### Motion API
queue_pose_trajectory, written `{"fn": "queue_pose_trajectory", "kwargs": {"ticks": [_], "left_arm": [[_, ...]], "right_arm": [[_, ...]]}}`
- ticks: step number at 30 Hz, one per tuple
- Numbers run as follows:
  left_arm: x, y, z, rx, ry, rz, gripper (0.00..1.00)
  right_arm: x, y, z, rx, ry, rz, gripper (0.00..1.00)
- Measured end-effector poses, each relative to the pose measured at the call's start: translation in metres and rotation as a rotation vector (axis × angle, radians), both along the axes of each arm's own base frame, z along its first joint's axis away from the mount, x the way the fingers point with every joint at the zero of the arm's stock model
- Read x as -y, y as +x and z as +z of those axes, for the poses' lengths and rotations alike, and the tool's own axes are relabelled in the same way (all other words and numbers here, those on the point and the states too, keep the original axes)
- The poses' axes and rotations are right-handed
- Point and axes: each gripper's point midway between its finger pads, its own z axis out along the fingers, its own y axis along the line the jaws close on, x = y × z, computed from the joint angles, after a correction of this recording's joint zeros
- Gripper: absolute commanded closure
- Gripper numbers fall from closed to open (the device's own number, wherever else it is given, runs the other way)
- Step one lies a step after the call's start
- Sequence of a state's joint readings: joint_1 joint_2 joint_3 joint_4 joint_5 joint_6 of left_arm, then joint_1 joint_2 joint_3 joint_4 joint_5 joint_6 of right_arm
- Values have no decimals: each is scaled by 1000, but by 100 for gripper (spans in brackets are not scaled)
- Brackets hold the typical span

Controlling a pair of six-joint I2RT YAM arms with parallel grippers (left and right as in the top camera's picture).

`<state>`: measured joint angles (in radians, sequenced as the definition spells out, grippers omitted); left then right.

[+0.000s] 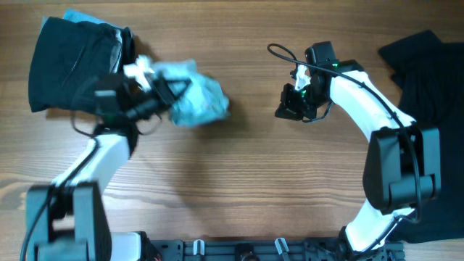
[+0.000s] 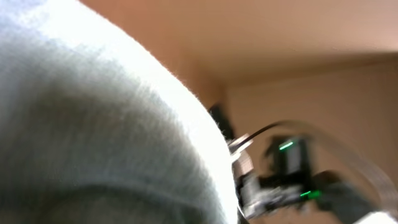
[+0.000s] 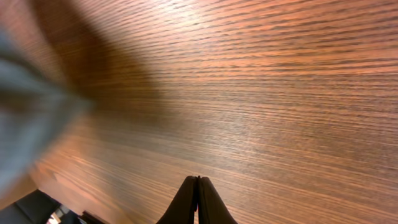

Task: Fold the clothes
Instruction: 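Carry the bundle with the left gripper onto the black cloth at upper left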

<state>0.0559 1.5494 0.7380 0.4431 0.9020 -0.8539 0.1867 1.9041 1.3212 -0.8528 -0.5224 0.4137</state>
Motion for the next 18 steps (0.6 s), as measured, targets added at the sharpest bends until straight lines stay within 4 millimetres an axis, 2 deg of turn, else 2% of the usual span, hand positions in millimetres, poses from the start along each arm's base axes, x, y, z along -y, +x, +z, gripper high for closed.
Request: {"fn": "queue_pose_trajectory", "kwargs": {"ticks": [3,4,8,11,13,14,15,16,17,18], "left_arm": [[-26,18,59,143,0,51,96],[-36,23,73,177,5,72,96],[-93,46,129,311,40,206,96],[-142,59,155,368,72,330,96],[-173,66,156,370,87,405,96],[-190,69,152,360,93,443,90],[-207,72,143,338,99,483,76],[-217,75,133,317,105,509,49],[-234,78,114,258,105,548,22],[-248,80,92,197,105,581,0]], "right_arm": [[-1,-1,1,2,0,4,96],[-2,-1,1,2,0,5,96],[-2,-2,1,-2,0,7,96],[-1,-6,0,-19,-4,7,96],[-1,-8,0,-32,-6,7,96],[-1,-10,0,-38,-7,7,96],[-1,-11,0,-42,-8,7,96],[0,-11,0,-45,-9,7,96],[0,-12,0,-46,-9,7,96],[0,-12,0,-49,-9,7,96]]}}
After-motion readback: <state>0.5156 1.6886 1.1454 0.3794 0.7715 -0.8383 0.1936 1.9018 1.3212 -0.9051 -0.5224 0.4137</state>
